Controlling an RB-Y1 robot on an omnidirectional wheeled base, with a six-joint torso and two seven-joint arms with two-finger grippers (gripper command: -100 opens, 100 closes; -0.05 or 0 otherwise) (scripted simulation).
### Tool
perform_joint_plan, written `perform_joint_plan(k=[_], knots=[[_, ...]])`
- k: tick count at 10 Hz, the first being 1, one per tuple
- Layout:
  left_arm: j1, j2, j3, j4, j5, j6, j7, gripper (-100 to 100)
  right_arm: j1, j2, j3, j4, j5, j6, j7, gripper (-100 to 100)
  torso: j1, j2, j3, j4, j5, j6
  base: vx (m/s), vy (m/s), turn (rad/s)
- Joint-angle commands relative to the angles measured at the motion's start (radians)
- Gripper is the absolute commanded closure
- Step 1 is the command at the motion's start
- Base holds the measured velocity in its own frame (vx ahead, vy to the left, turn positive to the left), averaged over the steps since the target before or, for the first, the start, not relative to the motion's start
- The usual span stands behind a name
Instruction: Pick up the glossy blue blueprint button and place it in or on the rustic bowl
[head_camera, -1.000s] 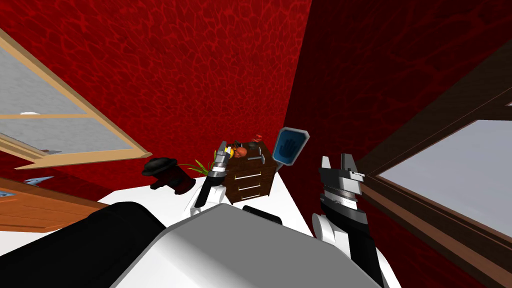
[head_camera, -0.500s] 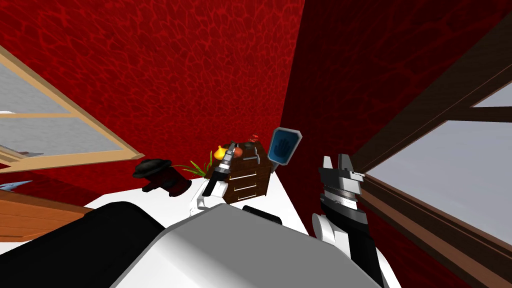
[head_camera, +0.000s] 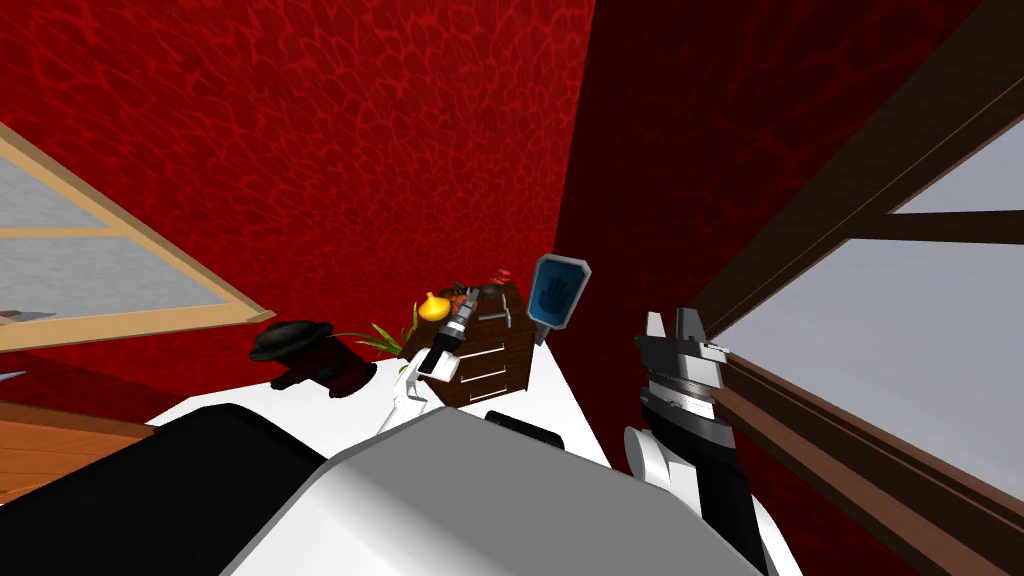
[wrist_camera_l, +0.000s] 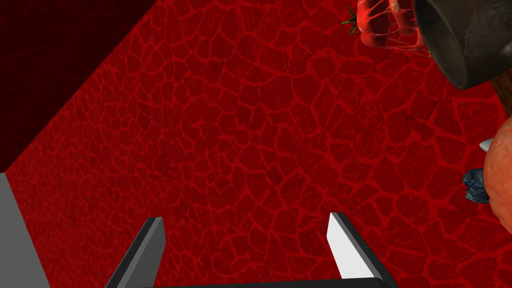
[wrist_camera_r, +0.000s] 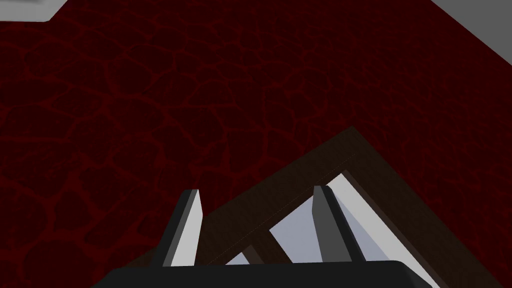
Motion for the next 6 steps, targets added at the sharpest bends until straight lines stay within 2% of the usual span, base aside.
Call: perform_joint_plan(k=[1,2,3,4,5,6], knots=[[-0.046,0.02,0.004,0.05,-0.007,0.05,-0.042,-100,0.0,0.0,0.0,0.0,0.0,0.0,0.0,0,0.0,0.0,0.0,0.0,0.0,0.0,0.006,-0.077,-0.037],[-0.046,0.02,0.004,0.057,-0.007,0.051,-0.042,-100,0.0,0.0,0.0,0.0,0.0,0.0,0.0,0,0.0,0.0,0.0,0.0,0.0,0.0,0.002,-0.053,-0.02],[-0.085,0.034,0.005,0.101,-0.013,0.088,-0.077,-100,0.0,0.0,0.0,0.0,0.0,0.0,0.0,0,0.001,0.001,0.001,0.0,0.0,0.0,-0.005,-0.057,-0.045],[-0.085,0.034,0.005,0.103,-0.013,0.093,-0.077,-100,0.0,0.0,0.0,0.0,0.0,0.0,0.0,0,0.001,0.001,0.001,0.0,0.0,0.0,0.0,-0.041,-0.023],[-0.126,0.048,0.007,0.15,-0.02,0.127,-0.112,-100,0.0,0.0,0.0,0.0,0.0,0.0,0.0,0,0.002,0.001,0.001,0.0,0.0,0.0,0.006,-0.05,-0.049],[-0.126,0.048,0.007,0.15,-0.02,0.137,-0.112,-100,0.0,0.0,0.0,0.0,0.0,0.0,0.0,0,0.002,0.001,0.001,0.0,0.0,0.0,0.006,-0.048,-0.023]])
